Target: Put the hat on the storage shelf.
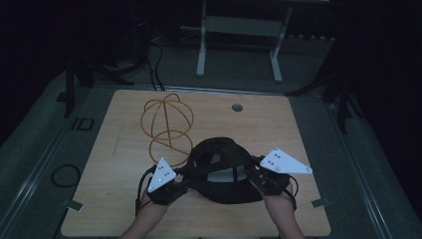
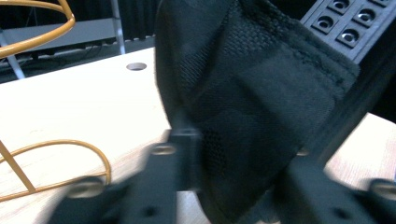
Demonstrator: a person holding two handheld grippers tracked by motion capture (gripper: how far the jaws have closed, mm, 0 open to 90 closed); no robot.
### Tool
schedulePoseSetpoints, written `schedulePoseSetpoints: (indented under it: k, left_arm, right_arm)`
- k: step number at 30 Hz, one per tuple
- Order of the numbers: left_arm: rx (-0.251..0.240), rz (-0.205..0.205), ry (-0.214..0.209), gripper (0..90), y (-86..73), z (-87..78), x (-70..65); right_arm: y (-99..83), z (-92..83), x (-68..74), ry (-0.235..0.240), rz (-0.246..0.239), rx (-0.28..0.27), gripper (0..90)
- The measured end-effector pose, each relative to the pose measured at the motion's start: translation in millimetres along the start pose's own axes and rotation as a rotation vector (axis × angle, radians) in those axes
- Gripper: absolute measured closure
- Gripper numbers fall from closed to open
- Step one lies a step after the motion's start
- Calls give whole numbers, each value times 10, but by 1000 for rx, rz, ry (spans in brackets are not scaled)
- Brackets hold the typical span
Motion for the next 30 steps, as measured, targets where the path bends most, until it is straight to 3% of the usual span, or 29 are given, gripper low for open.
schedulePoseSetpoints:
  k: [2, 6, 11, 15, 21, 25, 26, 28, 29, 30]
  left_arm:
    - [1, 7, 16, 860, 6, 2, 9]
    - [12, 9, 36, 875, 25, 17, 23]
    - [-18, 10, 58, 880, 117, -10, 35]
    - [-28, 9, 44, 881, 169, -19, 21]
    - [-36, 40, 58, 882, 312, -31, -13]
    - [-51, 30, 51, 882, 402, -28, -28]
    - [-59, 26, 55, 882, 416, -33, -31]
    - [-65, 23, 44, 882, 427, -32, -43]
    - [-71, 24, 43, 882, 445, -35, -59]
    - [-75, 25, 41, 882, 452, -37, -63]
  right_arm:
    - [-17, 0, 5, -1, -5, 5, 884]
    - [-95, 3, 24, 2, -7, 23, 883]
    - [-183, -28, 6, 12, 26, 36, 882]
    - [-223, -54, -4, 16, 41, 40, 881]
    - [-286, -154, -25, 26, 59, 28, 865]
    - [-355, -220, -27, 34, 58, 35, 836]
    - [-382, -252, -19, 49, 51, 39, 779]
    - [-382, -252, -19, 49, 51, 39, 779]
    - [-395, -277, -12, 58, 55, 40, 729]
    - [-434, -336, 13, 76, 53, 50, 608]
Point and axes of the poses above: each handheld gripper's, and its own axes: z roughly forward along the jaws, y roughly out of its top, x roughly to its left, the point moved 9 cm from there along z, roughly forward along the jaws, and after that the axes turned 12 degrees about -y, right-handed, at the moved point
